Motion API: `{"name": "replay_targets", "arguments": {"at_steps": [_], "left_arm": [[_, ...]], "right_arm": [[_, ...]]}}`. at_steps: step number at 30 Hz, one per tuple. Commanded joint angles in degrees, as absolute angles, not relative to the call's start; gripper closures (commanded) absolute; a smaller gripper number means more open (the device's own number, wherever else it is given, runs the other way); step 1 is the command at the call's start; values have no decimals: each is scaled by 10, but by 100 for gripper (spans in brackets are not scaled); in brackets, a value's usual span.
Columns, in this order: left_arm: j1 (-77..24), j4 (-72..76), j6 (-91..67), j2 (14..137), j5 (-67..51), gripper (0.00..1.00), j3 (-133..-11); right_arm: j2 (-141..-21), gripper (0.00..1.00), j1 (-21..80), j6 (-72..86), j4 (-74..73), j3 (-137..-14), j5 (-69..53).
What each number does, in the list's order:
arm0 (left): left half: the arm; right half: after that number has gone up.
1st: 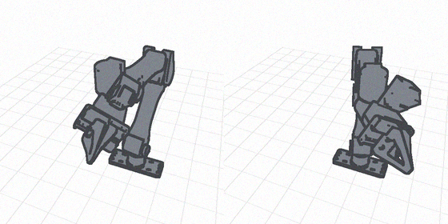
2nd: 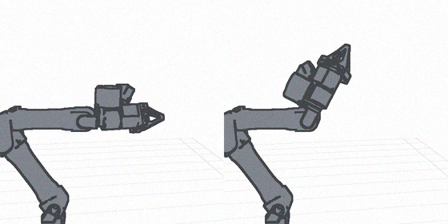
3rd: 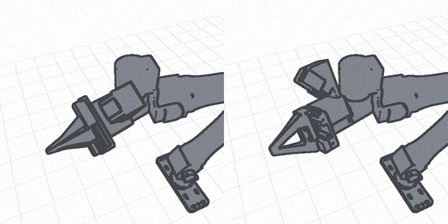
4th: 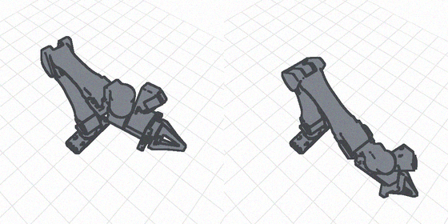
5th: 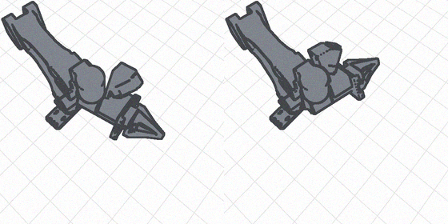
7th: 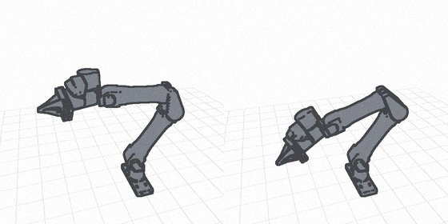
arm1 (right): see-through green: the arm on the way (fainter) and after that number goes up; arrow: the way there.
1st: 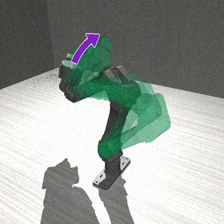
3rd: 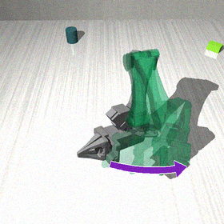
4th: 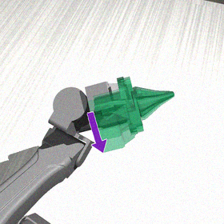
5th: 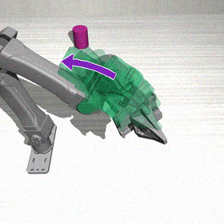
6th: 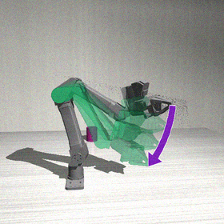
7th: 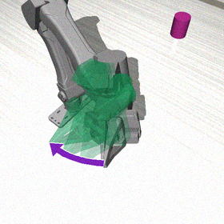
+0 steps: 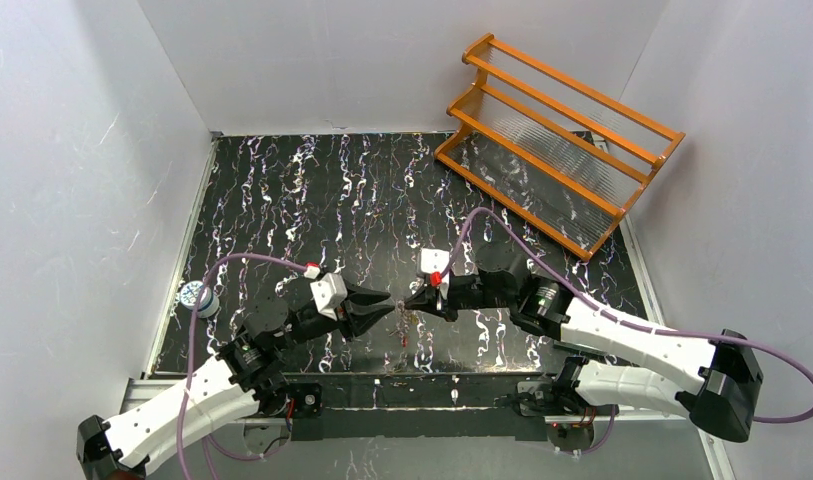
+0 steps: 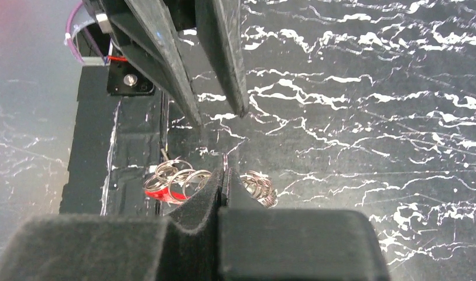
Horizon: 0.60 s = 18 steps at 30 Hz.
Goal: Put the keys on the keyring
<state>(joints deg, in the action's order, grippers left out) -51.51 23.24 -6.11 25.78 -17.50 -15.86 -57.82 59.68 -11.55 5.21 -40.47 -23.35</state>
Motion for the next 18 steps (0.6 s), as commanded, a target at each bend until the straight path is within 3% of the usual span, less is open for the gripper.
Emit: {"name": "replay_targets", "arguments": {"at_steps": [1, 12, 18], "left_arm": [[-516, 114, 17, 259, -161, 72, -220], [-516, 5, 100, 404, -252, 70, -322], [-516, 18, 108, 440, -276, 86, -327]], "right_arm": [[-590, 99, 595, -154, -28, -468, -237], [-635, 99, 595, -163, -94, -529, -263], [-638, 99, 596, -162, -95, -532, -265]]}}
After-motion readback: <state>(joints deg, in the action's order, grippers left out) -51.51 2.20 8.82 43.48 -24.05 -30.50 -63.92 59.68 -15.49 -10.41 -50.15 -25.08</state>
